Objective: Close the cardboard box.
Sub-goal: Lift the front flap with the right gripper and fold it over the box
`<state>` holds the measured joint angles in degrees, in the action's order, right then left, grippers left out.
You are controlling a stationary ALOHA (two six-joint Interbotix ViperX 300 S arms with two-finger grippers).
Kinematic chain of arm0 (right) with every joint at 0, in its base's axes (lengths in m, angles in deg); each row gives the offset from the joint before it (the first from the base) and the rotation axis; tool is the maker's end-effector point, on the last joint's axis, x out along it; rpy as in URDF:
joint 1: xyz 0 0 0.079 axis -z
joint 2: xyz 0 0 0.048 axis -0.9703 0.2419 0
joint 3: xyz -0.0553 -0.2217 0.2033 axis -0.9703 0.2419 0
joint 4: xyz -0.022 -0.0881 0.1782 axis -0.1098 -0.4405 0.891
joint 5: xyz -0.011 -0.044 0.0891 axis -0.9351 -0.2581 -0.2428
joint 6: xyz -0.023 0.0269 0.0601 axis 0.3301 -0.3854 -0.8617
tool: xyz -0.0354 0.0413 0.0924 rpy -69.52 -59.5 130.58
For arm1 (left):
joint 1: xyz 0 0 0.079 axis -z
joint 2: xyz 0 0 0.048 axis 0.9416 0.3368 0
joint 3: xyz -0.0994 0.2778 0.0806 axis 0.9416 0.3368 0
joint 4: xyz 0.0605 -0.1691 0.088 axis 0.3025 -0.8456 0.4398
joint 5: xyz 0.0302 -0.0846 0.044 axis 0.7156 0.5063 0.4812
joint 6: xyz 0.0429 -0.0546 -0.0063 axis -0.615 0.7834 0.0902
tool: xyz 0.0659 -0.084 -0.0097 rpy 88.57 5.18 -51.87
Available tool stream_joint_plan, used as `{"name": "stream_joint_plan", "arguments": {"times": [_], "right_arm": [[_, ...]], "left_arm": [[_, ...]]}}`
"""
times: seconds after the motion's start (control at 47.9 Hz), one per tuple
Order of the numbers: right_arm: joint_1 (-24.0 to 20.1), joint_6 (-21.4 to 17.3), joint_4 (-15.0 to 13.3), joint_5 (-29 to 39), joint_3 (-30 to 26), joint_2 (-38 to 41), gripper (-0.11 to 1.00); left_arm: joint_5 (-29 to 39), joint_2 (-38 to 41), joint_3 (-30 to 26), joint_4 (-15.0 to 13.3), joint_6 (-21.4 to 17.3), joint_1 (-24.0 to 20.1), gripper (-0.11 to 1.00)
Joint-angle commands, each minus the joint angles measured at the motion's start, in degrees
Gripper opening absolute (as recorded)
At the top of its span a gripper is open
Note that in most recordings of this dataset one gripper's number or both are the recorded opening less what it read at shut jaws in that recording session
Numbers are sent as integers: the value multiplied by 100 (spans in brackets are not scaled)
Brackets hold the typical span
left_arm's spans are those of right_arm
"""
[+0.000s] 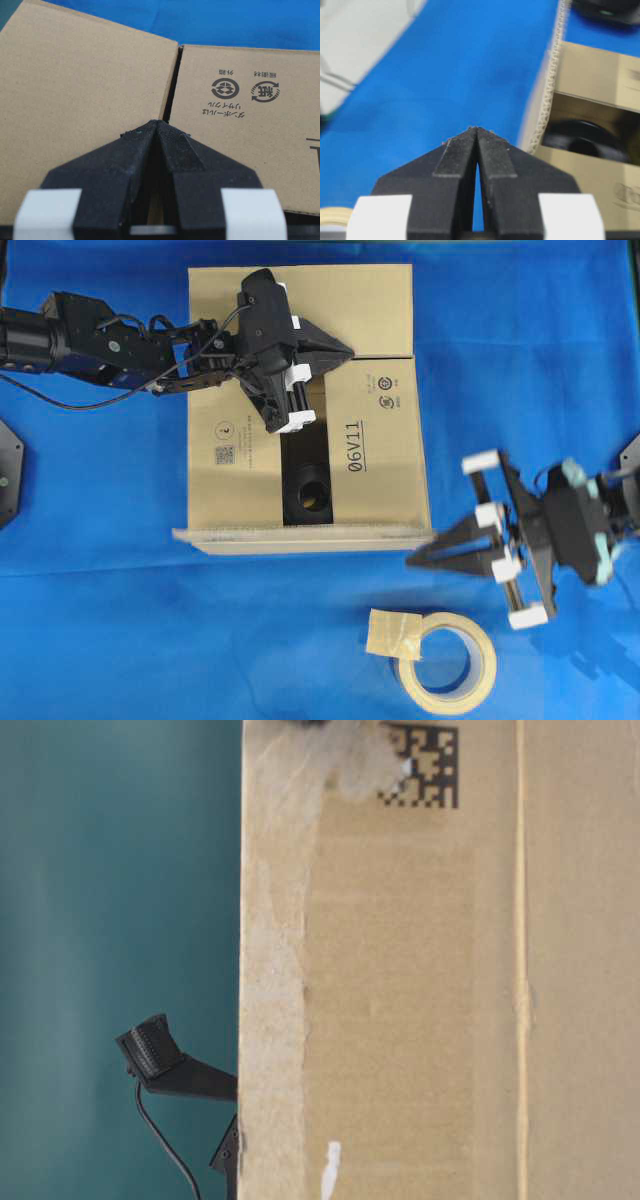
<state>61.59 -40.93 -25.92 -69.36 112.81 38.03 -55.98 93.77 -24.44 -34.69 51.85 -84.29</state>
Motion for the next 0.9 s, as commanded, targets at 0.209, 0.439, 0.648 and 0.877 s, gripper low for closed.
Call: {"name": "stream_joint_plan", "arguments": {"times": [0.209, 0.439, 0.648, 0.877], "right_arm": [[1028, -53, 18, 457, 62, -62, 1], [1230, -53, 193, 475, 88, 510, 1], [1230, -62, 422, 448, 53, 844, 1], [1230, -53, 422, 404, 53, 835, 1]], "left_arm": [[-9, -97, -44, 9, -9, 88, 2], [-9, -114, -62, 9, -9, 88, 2], [-9, -132, -79, 9, -9, 88, 2], [-9, -158, -105, 9, -9, 88, 2]]}}
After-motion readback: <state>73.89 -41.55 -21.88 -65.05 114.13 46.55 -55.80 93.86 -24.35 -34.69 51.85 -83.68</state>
